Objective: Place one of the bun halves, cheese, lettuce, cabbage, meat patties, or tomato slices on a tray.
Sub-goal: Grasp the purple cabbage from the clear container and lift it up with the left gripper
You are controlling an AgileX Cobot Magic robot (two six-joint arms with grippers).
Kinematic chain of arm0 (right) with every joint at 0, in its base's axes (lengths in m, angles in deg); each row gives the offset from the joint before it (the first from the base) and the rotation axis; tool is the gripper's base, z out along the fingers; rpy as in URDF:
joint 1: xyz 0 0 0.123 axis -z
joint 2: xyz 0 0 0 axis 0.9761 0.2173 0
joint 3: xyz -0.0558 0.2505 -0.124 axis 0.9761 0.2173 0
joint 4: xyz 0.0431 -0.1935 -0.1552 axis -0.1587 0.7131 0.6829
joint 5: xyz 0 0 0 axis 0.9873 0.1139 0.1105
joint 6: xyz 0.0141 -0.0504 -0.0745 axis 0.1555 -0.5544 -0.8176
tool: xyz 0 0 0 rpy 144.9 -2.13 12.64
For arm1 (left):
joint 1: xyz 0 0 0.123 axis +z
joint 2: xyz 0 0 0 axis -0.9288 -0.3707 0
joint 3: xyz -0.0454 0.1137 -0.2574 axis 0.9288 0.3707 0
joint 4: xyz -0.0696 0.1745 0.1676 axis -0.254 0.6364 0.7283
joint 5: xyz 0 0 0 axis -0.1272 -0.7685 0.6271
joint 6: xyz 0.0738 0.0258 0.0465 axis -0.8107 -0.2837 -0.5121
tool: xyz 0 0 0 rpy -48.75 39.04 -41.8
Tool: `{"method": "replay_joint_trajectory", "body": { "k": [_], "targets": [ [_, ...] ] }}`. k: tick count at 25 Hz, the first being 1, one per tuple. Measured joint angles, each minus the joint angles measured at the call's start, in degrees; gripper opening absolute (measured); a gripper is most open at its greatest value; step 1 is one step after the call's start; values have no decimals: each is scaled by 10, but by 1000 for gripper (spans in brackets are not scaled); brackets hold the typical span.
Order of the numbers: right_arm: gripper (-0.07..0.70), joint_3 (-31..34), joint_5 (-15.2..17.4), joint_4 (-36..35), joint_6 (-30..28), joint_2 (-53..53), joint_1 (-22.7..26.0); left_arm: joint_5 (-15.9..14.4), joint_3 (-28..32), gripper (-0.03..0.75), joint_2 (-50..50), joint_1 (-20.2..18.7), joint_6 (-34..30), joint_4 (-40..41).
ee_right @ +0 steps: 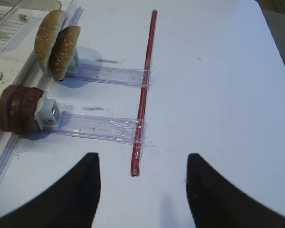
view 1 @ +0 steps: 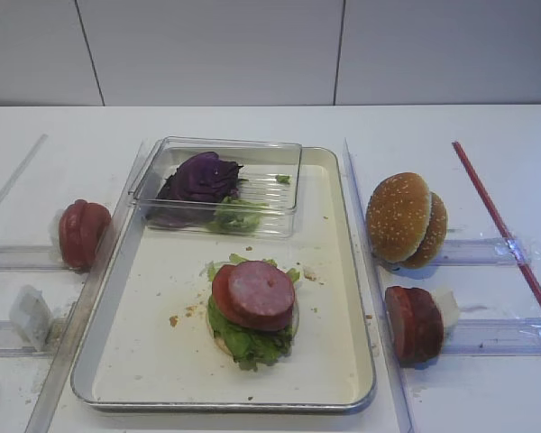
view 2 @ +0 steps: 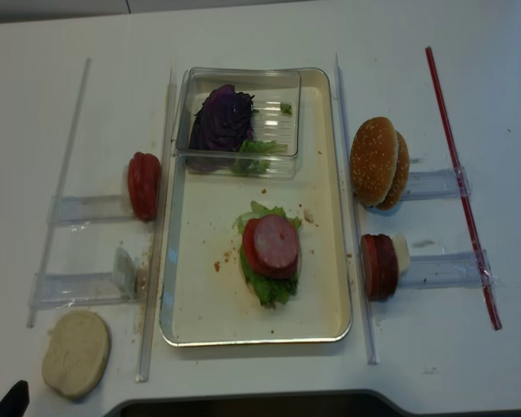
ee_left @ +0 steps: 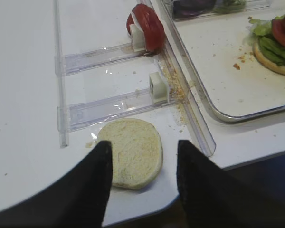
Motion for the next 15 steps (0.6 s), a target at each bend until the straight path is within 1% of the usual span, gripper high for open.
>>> {"method": "replay_joint_trajectory", "body": {
  "k": [15],
  "targets": [
    [428, 0, 0, 0, 0, 0, 0, 0, 0, 295, 0, 0, 0, 0]
  ]
}}
